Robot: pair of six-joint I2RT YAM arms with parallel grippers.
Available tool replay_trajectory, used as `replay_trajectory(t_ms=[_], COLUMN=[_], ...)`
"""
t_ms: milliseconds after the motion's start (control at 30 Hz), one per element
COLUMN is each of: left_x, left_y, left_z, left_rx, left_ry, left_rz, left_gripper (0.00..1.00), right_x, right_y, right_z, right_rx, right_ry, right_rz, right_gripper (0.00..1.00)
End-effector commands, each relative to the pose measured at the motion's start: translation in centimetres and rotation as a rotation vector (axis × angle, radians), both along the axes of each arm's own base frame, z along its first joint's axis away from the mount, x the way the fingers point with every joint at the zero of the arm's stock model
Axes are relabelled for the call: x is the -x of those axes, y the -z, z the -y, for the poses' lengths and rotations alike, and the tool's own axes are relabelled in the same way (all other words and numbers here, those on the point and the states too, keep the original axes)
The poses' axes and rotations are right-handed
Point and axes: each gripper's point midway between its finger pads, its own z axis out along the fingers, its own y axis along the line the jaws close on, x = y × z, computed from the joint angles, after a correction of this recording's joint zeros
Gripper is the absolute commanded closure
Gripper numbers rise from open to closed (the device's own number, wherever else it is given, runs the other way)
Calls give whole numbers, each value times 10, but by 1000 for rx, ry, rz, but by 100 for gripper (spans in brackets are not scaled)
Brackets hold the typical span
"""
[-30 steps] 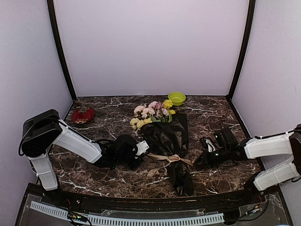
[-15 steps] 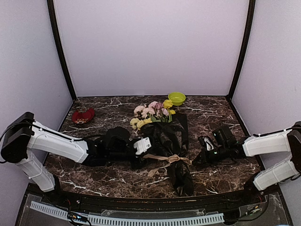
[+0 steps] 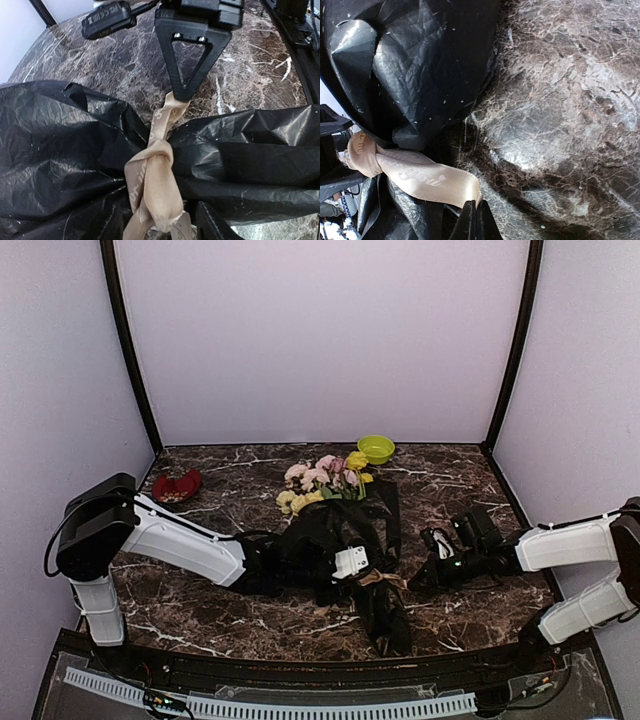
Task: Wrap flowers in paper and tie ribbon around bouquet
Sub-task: Adjust the ribbon on the folded bouquet.
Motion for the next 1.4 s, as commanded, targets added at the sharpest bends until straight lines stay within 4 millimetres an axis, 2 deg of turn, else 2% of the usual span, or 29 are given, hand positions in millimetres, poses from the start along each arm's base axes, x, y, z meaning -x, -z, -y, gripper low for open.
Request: replay_trajectory(t_ms=[0, 133, 267, 367, 400, 467, 600, 767, 967, 1167, 1367], left_x=[-10, -8, -9, -9, -10, -11, -11, 11, 29, 56, 68], left_y=[-9, -12, -11, -11, -12, -16, -16, -10, 4, 21, 34], left_z=[4, 6, 8, 8, 7, 4, -16, -46, -68, -70, -73], left_rx=[-6, 10, 14, 15, 17, 29, 28, 53, 56, 19, -21], left_ry=[-31, -17, -18, -21, -29, -47, -113, -124, -149, -130, -131], left_rz=[30, 30, 32, 34, 35, 36, 24, -71, -161, -231, -251], left_gripper=[58, 63, 75, 99, 100, 100, 100, 100, 100, 100, 100], right_x=[-5, -5, -6, -6, -6, -6, -9, -16, -22, -19, -18], right_y=[-9, -8, -9, -10, -11, -12, -21, -39, -44, -46, -46], right_z=[-7, -8, -9, -9, -9, -10, -12, -18, -25, -38, -47], right_rx=[-27, -26, -31, -33, -33, -34, -51, -107, -165, -208, -226], right_ry=[-22, -26, -26, -27, -29, -35, -39, -28, -6, -28, -55], right_rz=[32, 31, 32, 35, 40, 45, 70, 124, 133, 118, 137], right_gripper=[100, 100, 100, 100, 100, 98, 79, 63, 55, 51, 51])
